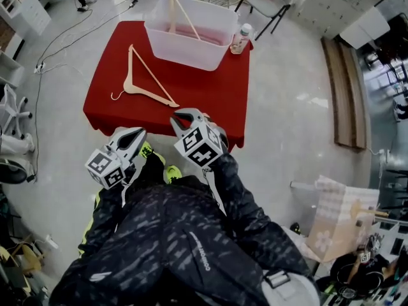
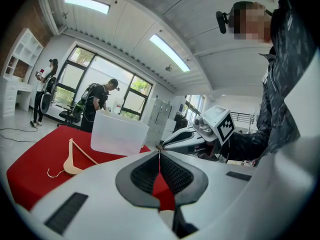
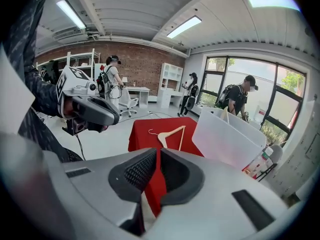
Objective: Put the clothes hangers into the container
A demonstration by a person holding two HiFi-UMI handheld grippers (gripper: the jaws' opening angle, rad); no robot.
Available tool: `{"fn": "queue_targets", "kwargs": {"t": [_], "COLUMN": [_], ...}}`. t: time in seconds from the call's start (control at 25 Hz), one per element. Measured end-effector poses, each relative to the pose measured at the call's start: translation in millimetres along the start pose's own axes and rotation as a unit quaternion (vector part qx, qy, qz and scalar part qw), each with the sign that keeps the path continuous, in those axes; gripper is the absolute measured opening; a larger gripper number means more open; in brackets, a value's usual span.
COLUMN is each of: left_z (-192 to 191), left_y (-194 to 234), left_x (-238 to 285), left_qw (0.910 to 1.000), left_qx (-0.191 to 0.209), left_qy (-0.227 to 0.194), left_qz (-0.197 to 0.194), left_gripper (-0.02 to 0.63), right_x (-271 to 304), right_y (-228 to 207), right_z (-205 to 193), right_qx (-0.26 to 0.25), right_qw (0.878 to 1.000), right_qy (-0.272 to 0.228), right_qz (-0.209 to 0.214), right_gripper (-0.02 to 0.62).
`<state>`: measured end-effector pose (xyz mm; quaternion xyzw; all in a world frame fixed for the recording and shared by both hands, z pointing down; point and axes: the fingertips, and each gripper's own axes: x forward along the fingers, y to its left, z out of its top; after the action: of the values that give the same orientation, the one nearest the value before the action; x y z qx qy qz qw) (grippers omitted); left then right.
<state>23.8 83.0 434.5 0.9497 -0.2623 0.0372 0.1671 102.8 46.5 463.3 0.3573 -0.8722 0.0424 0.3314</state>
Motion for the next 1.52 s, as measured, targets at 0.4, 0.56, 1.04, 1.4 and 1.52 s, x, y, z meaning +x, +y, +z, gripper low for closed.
{"fn": "queue_targets", "kwargs": {"t": [0.4, 0.56, 1.04, 1.4, 1.52], "left_z": [-13.8, -13.8, -23.8, -44.9, -52.4], "left_y": [55.3, 84.5, 205.0, 251.9, 257.8], "left_x": [-37.0, -51.6, -63.7, -55.6, -50.6], "left_qw": [0.9976, 0.9958, 0.9914, 0.991, 0.9906], "left_qx": [-0.043, -0.056, -0.097, -0.117, -0.121], "left_qy": [-0.013, -0.021, -0.01, 0.015, 0.027], "left_qz": [0.052, 0.069, 0.087, 0.063, 0.058], "left_gripper": [0.012, 0.012, 0.012, 0.012, 0.012], "right_x": [72.2, 106.5, 239.0, 301.6, 316.0], "right_y": [11.1, 12.3, -0.8, -4.4, -6.4], "right_z": [14.9, 21.3, 19.2, -0.3, -8.2], "right_qx": [-0.019, -0.022, -0.021, -0.006, -0.004], "right_qw": [0.998, 0.997, 0.986, 0.976, 0.972], "right_qy": [0.024, 0.042, 0.127, 0.177, 0.192], "right_qz": [0.051, 0.068, 0.105, 0.129, 0.134], "right_gripper": [0.032, 0.048, 0.133, 0.176, 0.181]}}
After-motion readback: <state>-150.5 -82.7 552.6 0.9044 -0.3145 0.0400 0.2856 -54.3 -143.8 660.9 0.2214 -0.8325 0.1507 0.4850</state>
